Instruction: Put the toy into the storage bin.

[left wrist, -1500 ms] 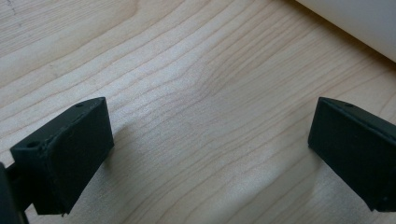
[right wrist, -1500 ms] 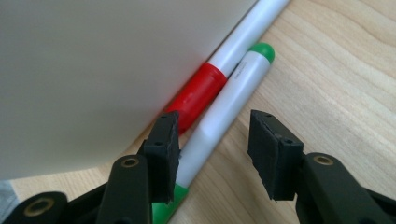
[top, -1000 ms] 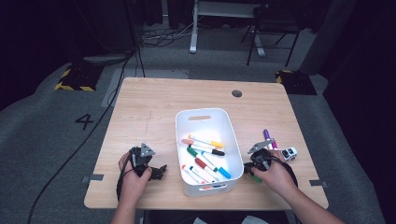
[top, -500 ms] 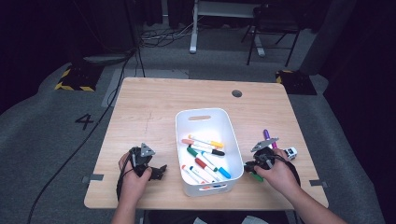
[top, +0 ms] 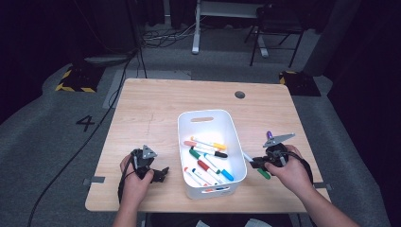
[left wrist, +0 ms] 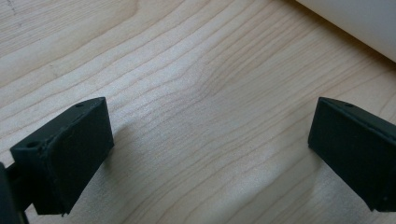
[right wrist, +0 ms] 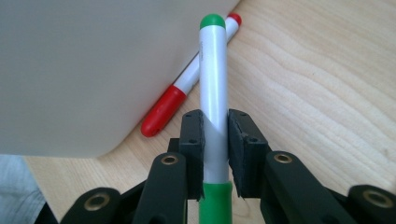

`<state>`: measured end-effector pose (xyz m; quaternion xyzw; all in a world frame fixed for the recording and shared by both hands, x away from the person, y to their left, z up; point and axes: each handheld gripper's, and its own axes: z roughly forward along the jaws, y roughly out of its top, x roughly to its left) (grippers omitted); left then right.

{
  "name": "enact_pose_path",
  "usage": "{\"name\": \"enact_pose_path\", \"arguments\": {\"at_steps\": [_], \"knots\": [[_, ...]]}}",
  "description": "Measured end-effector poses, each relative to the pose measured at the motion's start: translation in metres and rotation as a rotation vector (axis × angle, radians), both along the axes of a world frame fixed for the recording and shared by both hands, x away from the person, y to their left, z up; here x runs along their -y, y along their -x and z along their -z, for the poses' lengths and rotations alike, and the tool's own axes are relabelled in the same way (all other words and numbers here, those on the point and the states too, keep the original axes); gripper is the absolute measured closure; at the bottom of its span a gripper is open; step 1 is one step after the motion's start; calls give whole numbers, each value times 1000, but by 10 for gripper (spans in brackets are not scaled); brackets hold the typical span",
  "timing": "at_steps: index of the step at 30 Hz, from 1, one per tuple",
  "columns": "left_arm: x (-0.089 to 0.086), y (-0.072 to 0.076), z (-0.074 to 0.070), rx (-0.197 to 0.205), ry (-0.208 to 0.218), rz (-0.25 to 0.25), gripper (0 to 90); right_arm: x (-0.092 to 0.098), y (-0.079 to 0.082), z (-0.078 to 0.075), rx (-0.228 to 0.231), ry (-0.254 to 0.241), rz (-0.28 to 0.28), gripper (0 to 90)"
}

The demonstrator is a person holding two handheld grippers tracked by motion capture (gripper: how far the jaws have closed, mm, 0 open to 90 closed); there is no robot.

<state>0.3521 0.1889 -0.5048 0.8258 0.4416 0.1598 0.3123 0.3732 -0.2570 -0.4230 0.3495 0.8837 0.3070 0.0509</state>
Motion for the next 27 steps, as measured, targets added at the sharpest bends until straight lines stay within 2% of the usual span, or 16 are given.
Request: {"name": "enact_pose_path", "arguments": {"at_steps": [9,12,21,27], "knots": [[0,0,0,0,-1,1,2,-1,4,-33,39,-31,-21,771],[1,1,0,-7,12,-1,5,-1,4,-42,51,-41,-24,771],[0,2,1,-3,11,-3,5,-2,2,-63,72,-77,-39,771],[0,2,1,-3,11,-2,5,-9,5,-77,96,-84,-73,771]]}}
